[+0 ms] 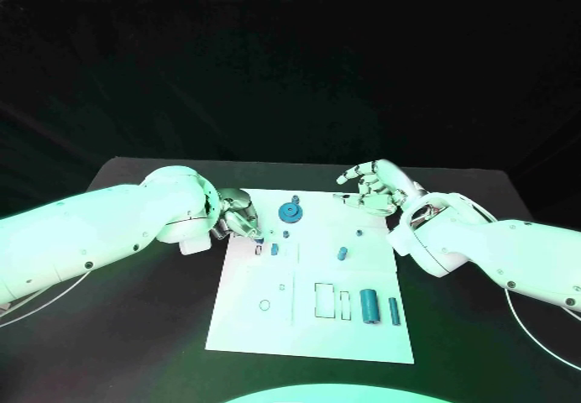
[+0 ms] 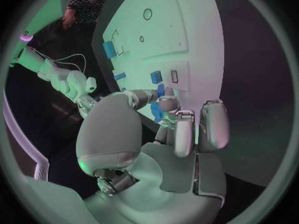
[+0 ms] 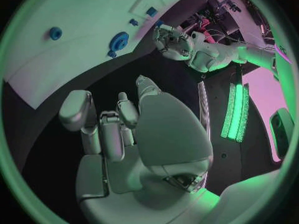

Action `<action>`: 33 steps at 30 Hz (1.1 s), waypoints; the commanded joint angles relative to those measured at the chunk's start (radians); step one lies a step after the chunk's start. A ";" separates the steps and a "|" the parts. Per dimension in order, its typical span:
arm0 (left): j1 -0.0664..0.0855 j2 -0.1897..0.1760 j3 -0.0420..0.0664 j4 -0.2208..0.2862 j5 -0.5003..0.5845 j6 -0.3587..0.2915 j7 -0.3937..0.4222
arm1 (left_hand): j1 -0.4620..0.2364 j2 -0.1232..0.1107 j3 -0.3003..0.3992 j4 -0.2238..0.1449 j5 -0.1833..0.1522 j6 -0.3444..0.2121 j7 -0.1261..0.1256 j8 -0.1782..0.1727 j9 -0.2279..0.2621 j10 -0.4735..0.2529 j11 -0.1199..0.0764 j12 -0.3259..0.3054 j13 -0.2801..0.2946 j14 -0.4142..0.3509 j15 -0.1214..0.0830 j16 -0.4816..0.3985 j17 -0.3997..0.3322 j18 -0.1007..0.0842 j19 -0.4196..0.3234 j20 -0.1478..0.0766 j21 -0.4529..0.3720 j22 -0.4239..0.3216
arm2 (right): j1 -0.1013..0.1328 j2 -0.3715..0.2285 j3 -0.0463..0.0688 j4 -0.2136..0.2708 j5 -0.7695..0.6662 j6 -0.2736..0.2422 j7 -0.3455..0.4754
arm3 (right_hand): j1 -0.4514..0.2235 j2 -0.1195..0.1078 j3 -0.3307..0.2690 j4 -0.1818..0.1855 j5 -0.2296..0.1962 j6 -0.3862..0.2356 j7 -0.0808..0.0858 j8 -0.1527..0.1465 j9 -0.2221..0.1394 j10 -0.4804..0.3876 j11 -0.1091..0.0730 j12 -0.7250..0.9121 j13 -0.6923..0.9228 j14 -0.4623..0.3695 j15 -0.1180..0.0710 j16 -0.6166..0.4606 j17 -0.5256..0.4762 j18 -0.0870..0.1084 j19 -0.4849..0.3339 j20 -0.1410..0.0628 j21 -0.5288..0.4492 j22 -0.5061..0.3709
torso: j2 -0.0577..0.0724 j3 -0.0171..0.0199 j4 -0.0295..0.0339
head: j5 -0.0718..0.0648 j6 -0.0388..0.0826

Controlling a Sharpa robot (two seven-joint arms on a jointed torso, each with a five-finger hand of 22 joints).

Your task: Assemble the parts on the task board

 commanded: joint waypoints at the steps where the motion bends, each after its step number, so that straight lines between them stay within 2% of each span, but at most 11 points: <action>1: -0.003 0.006 -0.003 -0.001 -0.039 0.036 0.005 | 0.003 0.010 0.147 -0.144 0.006 0.021 -0.014 0.004 0.127 0.008 -0.001 0.004 0.002 0.106 -0.008 0.004 0.263 -0.016 0.009 -0.001 0.005 0.002 | -0.001 0.001 0.000 0.000 -0.001 0.010 0.010 | -0.005 -0.007 0.004 -0.001 0.004 -0.004 -0.002 0.005 -0.001 -0.004 -0.002 0.001 -0.001 0.074 -0.005 -0.004 0.138 0.011 -0.001 -0.002 -0.005 0.000 | 0.001 0.0002 -0.0007 | 0.001 -0.003; 17: -0.012 0.022 -0.010 -0.027 -0.045 0.057 -0.013 | -0.001 0.009 0.151 -0.145 0.008 0.023 -0.014 0.005 0.127 0.011 -0.001 0.005 0.004 0.106 -0.009 0.004 0.263 -0.016 0.011 -0.002 0.007 0.005 | -0.001 0.001 0.000 0.005 0.005 0.010 0.007 | -0.006 -0.008 0.006 0.000 0.004 -0.004 -0.002 0.006 -0.002 -0.003 -0.002 0.001 -0.001 0.074 -0.005 -0.004 0.139 0.012 -0.002 -0.002 -0.007 -0.001 | 0.001 0.0026 -0.0001 | 0.000 -0.010; 24: -0.013 0.027 -0.012 -0.031 -0.053 0.067 -0.016 | -0.003 0.008 0.153 -0.146 0.010 0.025 -0.014 0.006 0.128 0.013 -0.001 0.006 0.005 0.106 -0.009 0.004 0.263 -0.016 0.012 -0.002 0.007 0.005 | -0.001 0.000 0.000 0.006 0.008 0.009 0.007 | -0.006 -0.008 0.006 0.000 0.004 -0.004 -0.002 0.006 -0.002 -0.003 -0.002 0.001 -0.001 0.074 -0.005 -0.004 0.139 0.012 -0.002 -0.002 -0.007 -0.001 | 0.001 0.0011 -0.0015 | 0.003 -0.012; 28: -0.014 0.028 -0.013 -0.032 -0.055 0.078 -0.018 | -0.006 0.007 0.155 -0.147 0.012 0.026 -0.015 0.007 0.129 0.013 -0.001 0.005 0.004 0.106 -0.009 0.004 0.263 -0.017 0.012 -0.002 0.008 0.006 | -0.001 -0.001 0.000 0.006 0.008 0.009 0.007 | -0.006 -0.008 0.006 0.000 0.004 -0.004 -0.002 0.006 -0.002 -0.003 -0.002 0.001 -0.001 0.074 -0.005 -0.004 0.139 0.012 -0.002 -0.002 -0.007 -0.001 | 0.000 0.0015 -0.0019 | 0.000 -0.016; 33: -0.016 0.029 -0.014 -0.034 -0.065 0.081 -0.021 | -0.007 0.007 0.156 -0.147 0.013 0.026 -0.015 0.007 0.129 0.013 -0.002 0.005 0.003 0.106 -0.009 0.004 0.263 -0.017 0.012 -0.002 0.008 0.006 | -0.001 -0.002 0.000 0.008 0.008 0.008 0.007 | -0.006 -0.008 0.006 0.000 0.004 -0.004 -0.002 0.006 -0.002 -0.003 -0.002 0.001 -0.001 0.074 -0.005 -0.004 0.139 0.012 -0.002 -0.002 -0.007 -0.001 | 0.000 0.0018 -0.0004 | 0.001 -0.013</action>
